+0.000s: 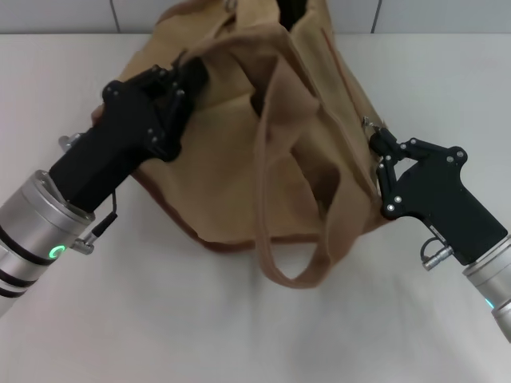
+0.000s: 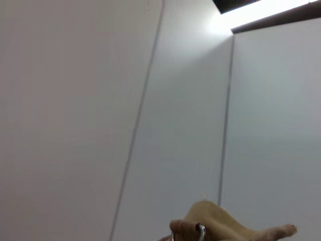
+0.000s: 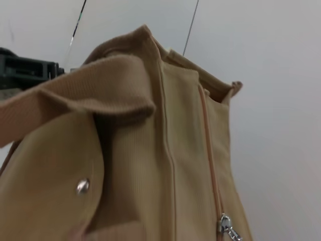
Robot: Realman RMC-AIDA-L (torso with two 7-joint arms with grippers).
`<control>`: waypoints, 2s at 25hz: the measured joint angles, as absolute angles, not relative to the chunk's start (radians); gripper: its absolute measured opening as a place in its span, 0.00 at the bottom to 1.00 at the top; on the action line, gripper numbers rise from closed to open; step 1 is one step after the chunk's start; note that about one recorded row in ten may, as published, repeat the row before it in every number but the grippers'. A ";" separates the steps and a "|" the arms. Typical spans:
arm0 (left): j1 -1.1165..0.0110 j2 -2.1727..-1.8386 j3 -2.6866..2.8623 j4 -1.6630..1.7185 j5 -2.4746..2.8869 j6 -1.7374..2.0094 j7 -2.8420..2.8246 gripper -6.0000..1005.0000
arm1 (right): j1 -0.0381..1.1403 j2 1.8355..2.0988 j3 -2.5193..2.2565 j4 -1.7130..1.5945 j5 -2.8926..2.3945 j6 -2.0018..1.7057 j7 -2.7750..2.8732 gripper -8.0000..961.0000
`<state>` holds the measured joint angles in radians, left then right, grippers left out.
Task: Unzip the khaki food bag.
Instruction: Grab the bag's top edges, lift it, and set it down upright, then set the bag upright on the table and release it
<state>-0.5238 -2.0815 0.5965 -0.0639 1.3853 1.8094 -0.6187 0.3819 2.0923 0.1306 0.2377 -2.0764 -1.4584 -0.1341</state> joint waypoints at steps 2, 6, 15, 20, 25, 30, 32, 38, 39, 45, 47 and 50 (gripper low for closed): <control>-0.521 -2.082 0.582 -0.068 1.385 1.809 -0.619 0.11 | 0.382 2.092 0.131 0.238 -2.076 -1.456 -0.138 0.02; -0.497 -2.082 0.471 -0.106 1.385 1.802 -0.617 0.12 | 0.382 2.092 0.130 0.238 -2.075 -1.452 -0.157 0.02; -0.468 -2.082 0.392 -0.119 1.384 1.799 -0.627 0.12 | 0.382 2.092 0.130 0.238 -2.077 -1.438 -0.157 0.02; -0.458 -2.082 0.371 -0.120 1.384 1.794 -0.628 0.12 | 0.383 2.092 0.130 0.238 -2.079 -1.428 -0.158 0.02; -0.444 -2.082 0.343 -0.120 1.385 1.792 -0.630 0.12 | 0.385 2.092 0.130 0.238 -2.080 -1.418 -0.158 0.04; -0.443 -2.082 0.344 -0.120 1.389 1.778 -0.630 0.12 | 0.385 2.092 0.143 0.242 -2.071 -1.415 -0.158 0.06; -0.443 -2.082 0.346 -0.120 1.390 1.775 -0.630 0.13 | 0.384 2.092 0.154 0.241 -2.069 -1.413 -0.156 0.07; -0.443 -2.082 0.349 -0.120 1.392 1.768 -0.630 0.13 | 0.397 2.092 0.207 0.231 -2.067 -1.366 -0.154 0.09; -0.443 -2.081 0.350 -0.120 1.394 1.765 -0.631 0.13 | 0.404 2.092 0.215 0.227 -2.067 -1.354 -0.154 0.09; -0.443 -2.082 0.360 -0.120 1.398 1.763 -0.631 0.13 | 0.451 2.092 0.221 0.225 -2.070 -1.291 -0.150 0.31; -0.443 -2.082 0.368 -0.120 1.398 1.760 -0.630 0.13 | 0.465 2.092 0.219 0.229 -2.072 -1.278 -0.154 0.31; -0.443 -2.082 0.377 -0.122 1.398 1.757 -0.630 0.13 | 0.482 2.092 0.217 0.233 -2.075 -1.272 -0.155 0.31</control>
